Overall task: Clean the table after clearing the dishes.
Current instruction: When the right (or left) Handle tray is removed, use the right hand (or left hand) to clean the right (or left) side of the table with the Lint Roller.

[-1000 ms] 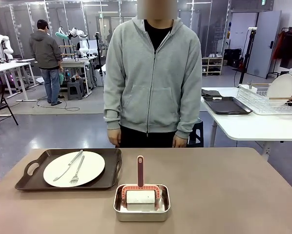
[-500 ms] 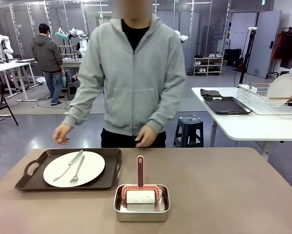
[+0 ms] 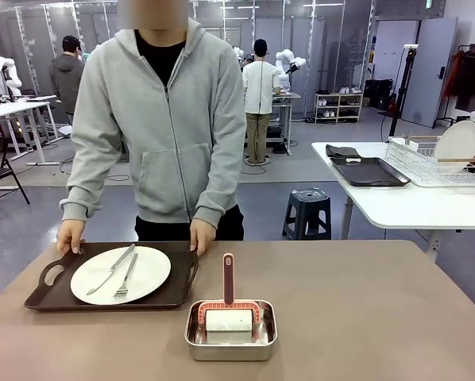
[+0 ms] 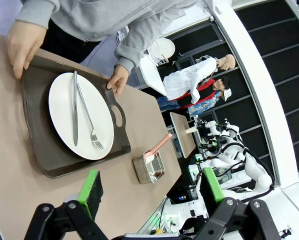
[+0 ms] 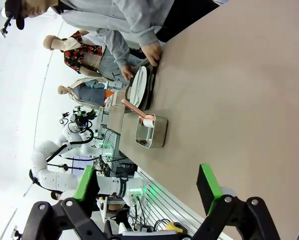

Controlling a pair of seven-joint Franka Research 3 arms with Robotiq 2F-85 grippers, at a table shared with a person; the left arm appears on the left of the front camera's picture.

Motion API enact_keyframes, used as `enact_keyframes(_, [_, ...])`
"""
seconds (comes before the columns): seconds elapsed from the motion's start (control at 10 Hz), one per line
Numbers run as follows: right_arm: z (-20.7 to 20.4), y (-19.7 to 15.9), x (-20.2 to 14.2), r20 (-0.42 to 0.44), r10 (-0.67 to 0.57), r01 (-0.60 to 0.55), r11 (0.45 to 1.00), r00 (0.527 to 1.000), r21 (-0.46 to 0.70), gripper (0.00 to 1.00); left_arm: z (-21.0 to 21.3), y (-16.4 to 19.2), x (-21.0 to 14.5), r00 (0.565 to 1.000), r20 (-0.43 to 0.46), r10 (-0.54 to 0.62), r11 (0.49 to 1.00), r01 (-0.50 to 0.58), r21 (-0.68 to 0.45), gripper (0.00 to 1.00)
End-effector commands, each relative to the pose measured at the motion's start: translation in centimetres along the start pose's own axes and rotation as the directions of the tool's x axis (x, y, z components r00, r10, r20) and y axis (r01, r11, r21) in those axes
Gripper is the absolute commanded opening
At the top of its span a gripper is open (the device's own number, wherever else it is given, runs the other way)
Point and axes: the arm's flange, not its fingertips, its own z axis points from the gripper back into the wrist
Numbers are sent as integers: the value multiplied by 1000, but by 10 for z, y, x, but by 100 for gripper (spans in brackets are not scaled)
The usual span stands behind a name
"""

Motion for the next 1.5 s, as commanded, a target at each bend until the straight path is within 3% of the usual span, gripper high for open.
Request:
enact_keyframes(0.0, [2,2,-1,8,5,-5,1000,1000,-6,100,3,-2,-2,1000,-1,0,1000,0,-4,100])
enact_keyframes(1.4, [2,2,-1,8,5,-5,1000,1000,-6,100,0,0,0,1000,0,0,1000,0,0,100])
